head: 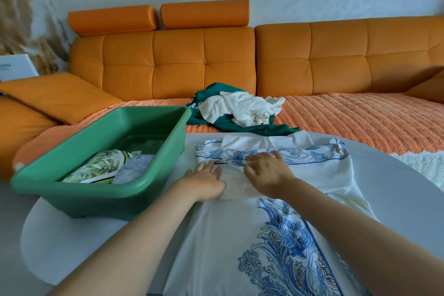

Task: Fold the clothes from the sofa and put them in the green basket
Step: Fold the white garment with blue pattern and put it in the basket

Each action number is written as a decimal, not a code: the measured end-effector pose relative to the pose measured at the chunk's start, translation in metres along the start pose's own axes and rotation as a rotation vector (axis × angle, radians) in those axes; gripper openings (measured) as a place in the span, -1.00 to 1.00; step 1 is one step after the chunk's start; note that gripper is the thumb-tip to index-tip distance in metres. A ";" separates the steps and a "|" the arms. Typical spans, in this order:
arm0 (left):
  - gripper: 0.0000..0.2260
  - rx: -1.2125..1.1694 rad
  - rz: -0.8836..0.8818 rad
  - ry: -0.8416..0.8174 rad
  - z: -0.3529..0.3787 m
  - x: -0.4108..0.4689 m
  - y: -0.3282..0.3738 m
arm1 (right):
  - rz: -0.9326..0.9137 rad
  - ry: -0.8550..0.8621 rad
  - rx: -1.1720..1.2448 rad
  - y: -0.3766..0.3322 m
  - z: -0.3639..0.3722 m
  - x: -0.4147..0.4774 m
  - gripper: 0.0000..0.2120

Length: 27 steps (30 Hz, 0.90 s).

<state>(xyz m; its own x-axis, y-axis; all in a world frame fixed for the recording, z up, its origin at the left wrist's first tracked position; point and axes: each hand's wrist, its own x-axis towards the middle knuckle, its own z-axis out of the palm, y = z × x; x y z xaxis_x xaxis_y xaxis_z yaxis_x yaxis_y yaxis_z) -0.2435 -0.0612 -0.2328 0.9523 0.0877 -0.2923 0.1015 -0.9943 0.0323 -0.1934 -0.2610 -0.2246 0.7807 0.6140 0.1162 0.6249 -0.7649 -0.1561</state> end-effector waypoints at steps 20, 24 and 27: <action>-0.55 -0.341 -0.368 0.345 0.003 0.016 -0.007 | 0.057 -0.178 -0.111 -0.002 0.026 0.012 -0.44; -0.49 -0.358 -0.445 0.279 0.000 0.031 -0.005 | 0.016 -0.267 -0.116 0.000 0.023 0.019 -0.39; -0.59 -0.363 -0.474 0.223 -0.007 0.037 -0.003 | -0.028 -0.372 -0.152 0.007 0.008 0.027 -0.31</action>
<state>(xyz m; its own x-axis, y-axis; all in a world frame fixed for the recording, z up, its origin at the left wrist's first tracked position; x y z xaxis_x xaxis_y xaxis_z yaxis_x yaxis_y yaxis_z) -0.2062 -0.0545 -0.2368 0.8131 0.5626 -0.1494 0.5804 -0.7640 0.2818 -0.1675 -0.2484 -0.2305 0.7252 0.6420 -0.2488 0.6614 -0.7500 -0.0075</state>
